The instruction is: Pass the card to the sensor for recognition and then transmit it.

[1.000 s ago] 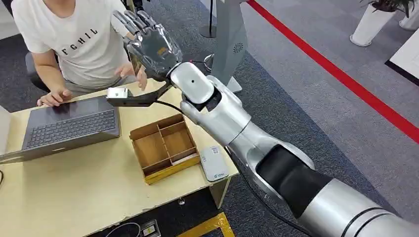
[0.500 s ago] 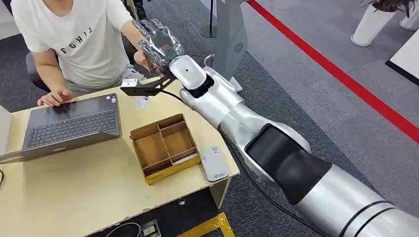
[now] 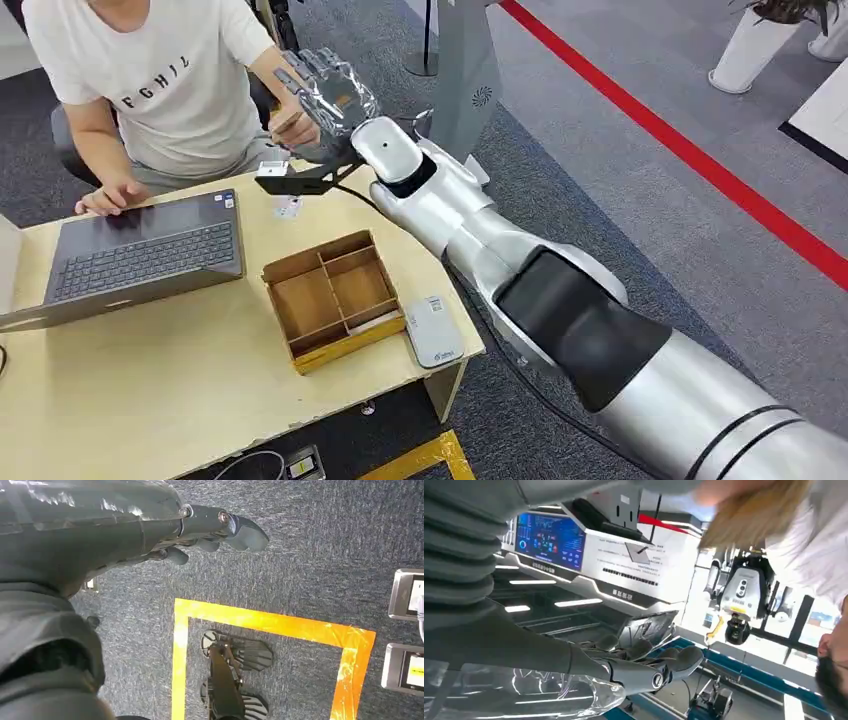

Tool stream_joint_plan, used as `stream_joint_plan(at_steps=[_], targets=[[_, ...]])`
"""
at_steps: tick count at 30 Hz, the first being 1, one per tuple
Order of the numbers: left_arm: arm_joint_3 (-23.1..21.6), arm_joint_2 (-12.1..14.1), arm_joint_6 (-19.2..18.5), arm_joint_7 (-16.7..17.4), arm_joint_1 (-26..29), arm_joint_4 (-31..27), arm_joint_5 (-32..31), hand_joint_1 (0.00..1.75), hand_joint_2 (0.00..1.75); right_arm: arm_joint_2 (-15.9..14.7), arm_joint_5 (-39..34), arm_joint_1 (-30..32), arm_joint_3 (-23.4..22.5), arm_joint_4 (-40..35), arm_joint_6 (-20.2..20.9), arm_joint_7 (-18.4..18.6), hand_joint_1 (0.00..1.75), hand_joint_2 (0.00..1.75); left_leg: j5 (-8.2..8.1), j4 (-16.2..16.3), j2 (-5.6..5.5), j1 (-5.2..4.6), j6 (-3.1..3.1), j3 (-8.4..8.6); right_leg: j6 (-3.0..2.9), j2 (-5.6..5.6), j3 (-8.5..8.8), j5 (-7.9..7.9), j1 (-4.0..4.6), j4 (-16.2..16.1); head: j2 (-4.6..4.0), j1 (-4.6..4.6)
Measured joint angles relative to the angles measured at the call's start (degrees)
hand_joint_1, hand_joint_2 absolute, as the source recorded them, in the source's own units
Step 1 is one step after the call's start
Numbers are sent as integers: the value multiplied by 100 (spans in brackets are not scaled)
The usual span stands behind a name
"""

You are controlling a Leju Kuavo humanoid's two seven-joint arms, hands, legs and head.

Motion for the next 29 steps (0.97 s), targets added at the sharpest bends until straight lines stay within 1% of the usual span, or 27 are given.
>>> stream_joint_plan(at_steps=[4, 6, 7, 10, 14, 18, 22, 24, 29], targets=[[-4, 2, -28, 0, 1, 0, -17, 0, 0, -182, -287, -28, -118, 39, -17, 129, 0, 0, 0, 3, 0, -1, 0, 1, 0, -3, -3, 0, 0, -2, 0, 2], [-11, 4, -61, 0, 12, 0, -35, 0, 0, -398, -580, -32, -247, 74, 70, 124, 0, 0, 0, 4, -7, -2, 0, -2, 0, -13, 1, 0, 0, -3, 0, 2], [-18, 7, -66, 2, 22, 0, -37, 0, 0, -514, -752, -32, -341, 98, 132, 114, 0, 0, 0, 8, -7, -3, 1, -5, 1, -14, -1, 0, -2, -3, 2, 2], [-50, 31, -77, 15, 40, 0, -48, 0, 0, -906, -1223, -26, -625, 216, 489, 144, 0, 0, -3, 17, -2, -6, 5, -6, 3, -2, -4, 2, -5, -4, 0, 2], [-98, 35, -81, 72, 59, 0, -48, 0, 0, -1526, -1683, 22, -1025, 378, 822, 251, 0, 0, -5, 24, -5, -7, 7, -16, 4, -7, -7, 2, -6, -5, 2, 2], [-101, 39, -66, 74, 59, 0, -17, 0, 0, -2044, -2018, 134, -1399, 525, 1001, 361, 0, 0, -10, 26, 0, -7, 13, -19, 6, -5, -11, 3, -7, -6, 0, 2], [-103, 44, -15, 77, 59, 0, 44, 0, 0, -2480, -2242, 284, -1746, 649, 1065, 411, 0, 0, -10, 26, 0, -6, 14, -23, 6, -3, -14, 3, -6, -6, 0, 2], [-103, 44, 13, 76, 59, 0, 77, 0, 0, -2621, -2277, 346, -1867, 689, 1102, 431, 0, 0, -10, 25, 6, -5, 13, -23, 6, -2, -15, 3, -6, -4, 0, 2], [-101, 33, 92, 83, 45, 0, 155, 0, 0, -2861, -2406, 591, -2113, 804, 1141, 533, 0, 0, -9, 25, 14, -3, 14, -22, 6, 2, -16, 3, -4, -3, 2, 4]])
